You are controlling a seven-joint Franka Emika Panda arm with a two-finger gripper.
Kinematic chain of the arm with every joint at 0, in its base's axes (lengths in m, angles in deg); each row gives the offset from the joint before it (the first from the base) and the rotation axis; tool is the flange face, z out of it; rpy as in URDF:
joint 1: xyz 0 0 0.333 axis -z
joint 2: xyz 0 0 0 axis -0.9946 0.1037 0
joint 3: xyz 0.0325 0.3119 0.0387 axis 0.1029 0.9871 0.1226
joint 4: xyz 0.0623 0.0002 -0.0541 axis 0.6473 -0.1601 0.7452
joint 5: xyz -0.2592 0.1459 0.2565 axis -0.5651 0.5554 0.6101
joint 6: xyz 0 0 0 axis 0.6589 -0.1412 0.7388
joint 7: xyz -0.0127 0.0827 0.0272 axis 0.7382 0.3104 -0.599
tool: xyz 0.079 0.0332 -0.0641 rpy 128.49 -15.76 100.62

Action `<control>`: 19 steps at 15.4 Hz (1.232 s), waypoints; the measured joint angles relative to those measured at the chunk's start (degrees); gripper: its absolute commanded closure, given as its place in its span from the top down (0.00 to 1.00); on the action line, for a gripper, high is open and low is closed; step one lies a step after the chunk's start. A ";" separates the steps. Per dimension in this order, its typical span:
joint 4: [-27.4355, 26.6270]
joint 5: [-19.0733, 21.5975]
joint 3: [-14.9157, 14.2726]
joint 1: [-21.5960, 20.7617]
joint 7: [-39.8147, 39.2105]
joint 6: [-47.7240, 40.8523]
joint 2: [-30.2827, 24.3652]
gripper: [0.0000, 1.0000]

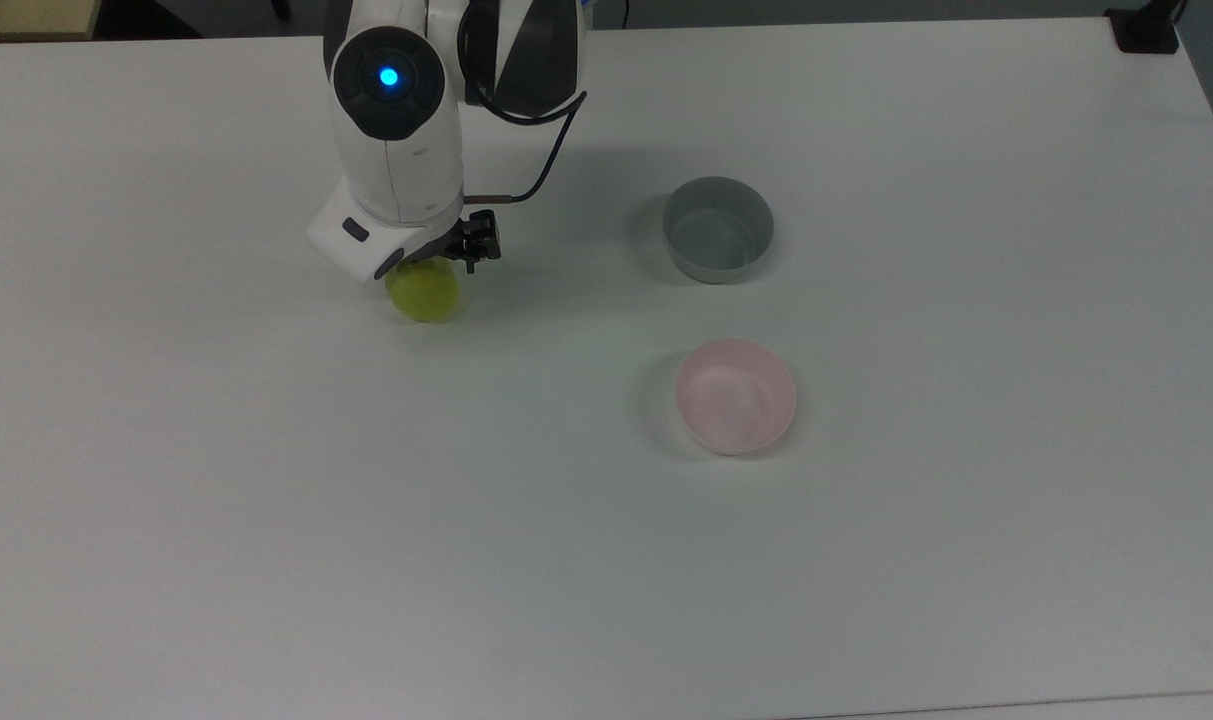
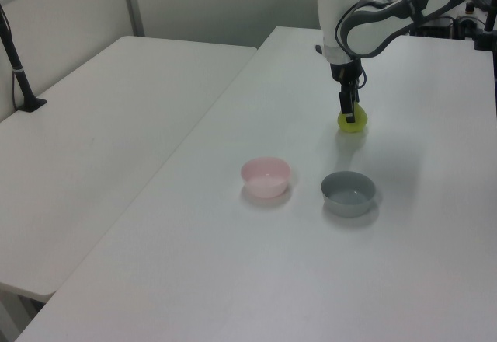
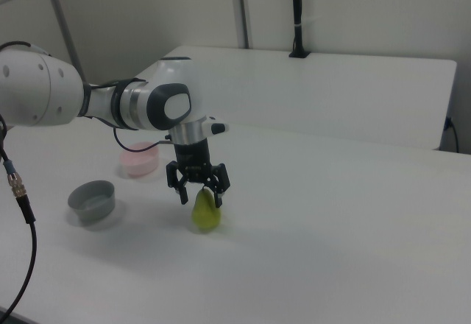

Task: Place the pear in the bowl
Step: 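Close the gripper around the green pear, then lift the pear up off the table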

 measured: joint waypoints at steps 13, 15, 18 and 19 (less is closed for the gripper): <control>-1.42 -2.26 0.00 0.05 -4.22 1.16 0.08 0.10; -1.10 -2.25 -0.21 0.08 -4.28 1.09 -1.10 0.10; 2.32 1.27 -0.41 0.10 -5.90 -4.50 -4.42 0.11; 4.84 2.74 -0.40 0.06 -6.50 -7.60 -5.60 0.11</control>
